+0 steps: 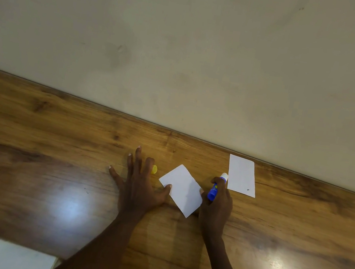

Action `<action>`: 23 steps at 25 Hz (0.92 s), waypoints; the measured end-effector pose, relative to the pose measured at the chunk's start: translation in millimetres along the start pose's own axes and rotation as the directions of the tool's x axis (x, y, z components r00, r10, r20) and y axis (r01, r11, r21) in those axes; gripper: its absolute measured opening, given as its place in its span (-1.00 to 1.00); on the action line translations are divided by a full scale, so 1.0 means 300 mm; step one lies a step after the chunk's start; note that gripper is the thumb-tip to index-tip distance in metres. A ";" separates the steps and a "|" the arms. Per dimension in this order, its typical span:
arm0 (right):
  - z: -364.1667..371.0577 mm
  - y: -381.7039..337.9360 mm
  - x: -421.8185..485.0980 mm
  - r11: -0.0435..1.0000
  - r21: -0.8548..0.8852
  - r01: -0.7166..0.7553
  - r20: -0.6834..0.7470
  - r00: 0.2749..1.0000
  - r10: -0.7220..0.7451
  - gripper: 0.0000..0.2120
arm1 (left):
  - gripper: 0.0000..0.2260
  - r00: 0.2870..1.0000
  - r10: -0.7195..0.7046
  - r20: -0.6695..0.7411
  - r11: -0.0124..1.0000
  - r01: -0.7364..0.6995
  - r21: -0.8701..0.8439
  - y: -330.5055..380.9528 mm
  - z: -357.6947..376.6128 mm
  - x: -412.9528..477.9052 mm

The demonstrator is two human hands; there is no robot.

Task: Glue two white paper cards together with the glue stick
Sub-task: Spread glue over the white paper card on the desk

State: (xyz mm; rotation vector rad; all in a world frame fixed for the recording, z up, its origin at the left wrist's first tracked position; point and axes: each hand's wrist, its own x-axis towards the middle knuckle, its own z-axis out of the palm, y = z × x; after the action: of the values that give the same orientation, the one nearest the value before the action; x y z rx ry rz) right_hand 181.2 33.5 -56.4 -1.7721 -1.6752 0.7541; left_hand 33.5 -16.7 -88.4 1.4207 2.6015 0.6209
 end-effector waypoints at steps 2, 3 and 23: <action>-0.004 0.003 0.006 0.998 0.059 -0.020 -0.028 0.999 0.022 -0.59 | -0.33 1.000 -0.001 0.003 1.000 0.001 0.008 -0.001 0.001 0.000; -0.006 0.004 0.009 0.996 0.089 -0.029 -0.037 0.999 0.032 -0.59 | -0.33 1.000 -0.003 0.006 1.000 0.003 0.011 -0.001 0.001 0.000; -0.023 0.035 -0.106 0.897 -0.176 0.406 0.419 0.855 -0.305 -0.57 | -0.38 0.999 -0.014 0.037 0.999 0.015 -0.031 0.008 -0.015 -0.007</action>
State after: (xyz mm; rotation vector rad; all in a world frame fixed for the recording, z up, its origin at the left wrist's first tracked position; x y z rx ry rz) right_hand 191.5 1.0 -59.1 -1.4600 -2.3824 0.7684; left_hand 35.1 -18.5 -83.5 1.3895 2.5603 0.6248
